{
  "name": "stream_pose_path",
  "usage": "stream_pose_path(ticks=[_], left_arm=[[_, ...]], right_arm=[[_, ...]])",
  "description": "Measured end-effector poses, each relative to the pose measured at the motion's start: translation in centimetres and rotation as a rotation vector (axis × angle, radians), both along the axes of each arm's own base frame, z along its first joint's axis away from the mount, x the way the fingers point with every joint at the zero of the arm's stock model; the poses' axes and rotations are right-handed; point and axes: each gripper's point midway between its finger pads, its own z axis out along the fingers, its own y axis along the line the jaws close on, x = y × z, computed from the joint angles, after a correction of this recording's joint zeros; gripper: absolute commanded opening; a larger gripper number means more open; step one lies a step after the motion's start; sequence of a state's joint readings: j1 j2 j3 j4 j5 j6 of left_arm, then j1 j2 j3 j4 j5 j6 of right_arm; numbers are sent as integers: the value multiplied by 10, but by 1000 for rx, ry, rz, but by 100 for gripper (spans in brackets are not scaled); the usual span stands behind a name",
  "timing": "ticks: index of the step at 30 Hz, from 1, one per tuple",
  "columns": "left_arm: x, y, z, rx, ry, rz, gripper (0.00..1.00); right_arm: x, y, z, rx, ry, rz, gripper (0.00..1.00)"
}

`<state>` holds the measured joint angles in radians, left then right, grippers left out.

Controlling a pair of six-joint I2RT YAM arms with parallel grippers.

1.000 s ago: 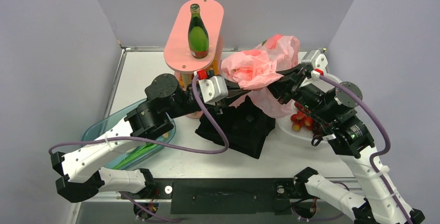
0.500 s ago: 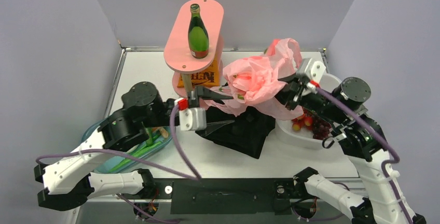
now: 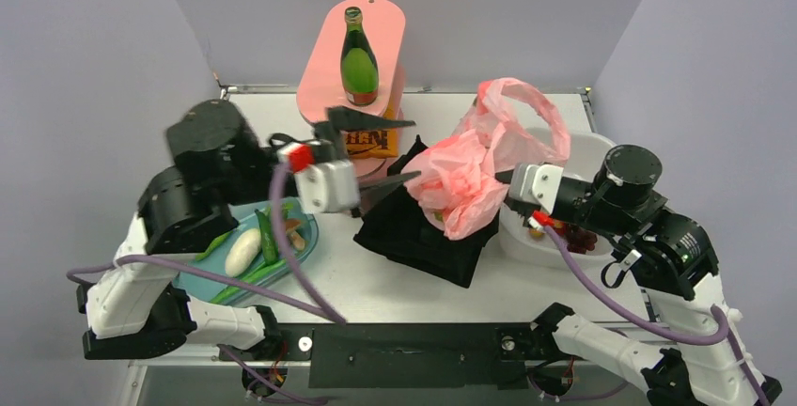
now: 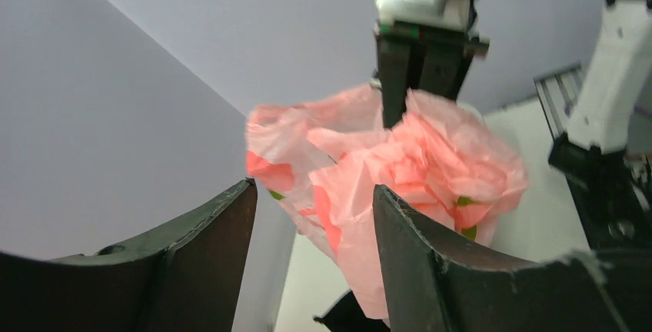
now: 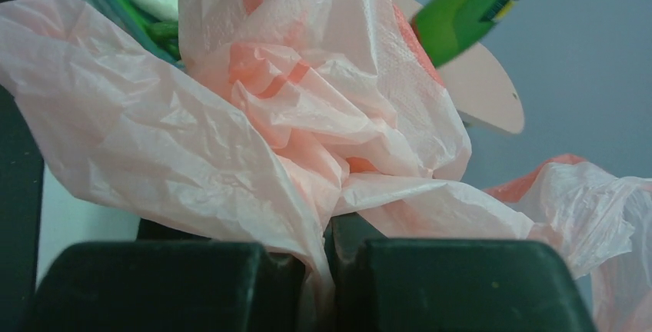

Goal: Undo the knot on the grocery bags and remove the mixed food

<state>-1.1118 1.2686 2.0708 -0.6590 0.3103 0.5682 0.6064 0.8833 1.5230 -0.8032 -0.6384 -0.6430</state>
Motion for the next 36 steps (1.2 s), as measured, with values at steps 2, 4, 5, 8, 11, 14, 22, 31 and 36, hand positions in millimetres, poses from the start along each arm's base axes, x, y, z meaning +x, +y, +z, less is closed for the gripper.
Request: stream_pose_path(ticks=[2, 4, 5, 8, 11, 14, 22, 31, 36], left_arm=[[8, -15, -34, 88, -19, -4, 55], [17, -29, -77, 192, -27, -5, 55], [22, -37, -100, 248, -30, -7, 55], [32, -55, -146, 370, -39, -19, 55], [36, -62, -156, 383, -68, -29, 56], [38, -65, -149, 293, -122, -15, 57], [35, -61, -133, -2, -231, 29, 72], [18, -61, -107, -74, -244, 61, 97], [16, -63, -108, -66, -238, 54, 97]], right_arm=[[-12, 11, -4, -23, -8, 70, 0], [-22, 18, -3, -30, -12, 117, 0], [-25, 22, -2, -28, -9, 135, 0], [-31, 28, 4, -6, 16, 151, 0], [-32, 31, 8, 44, 85, 135, 0], [-32, 38, 18, 123, 161, 135, 0], [-24, 52, 25, 287, 376, 138, 0], [-32, 58, 32, 333, 429, 197, 0], [-47, 65, 31, 315, 431, 260, 0]])
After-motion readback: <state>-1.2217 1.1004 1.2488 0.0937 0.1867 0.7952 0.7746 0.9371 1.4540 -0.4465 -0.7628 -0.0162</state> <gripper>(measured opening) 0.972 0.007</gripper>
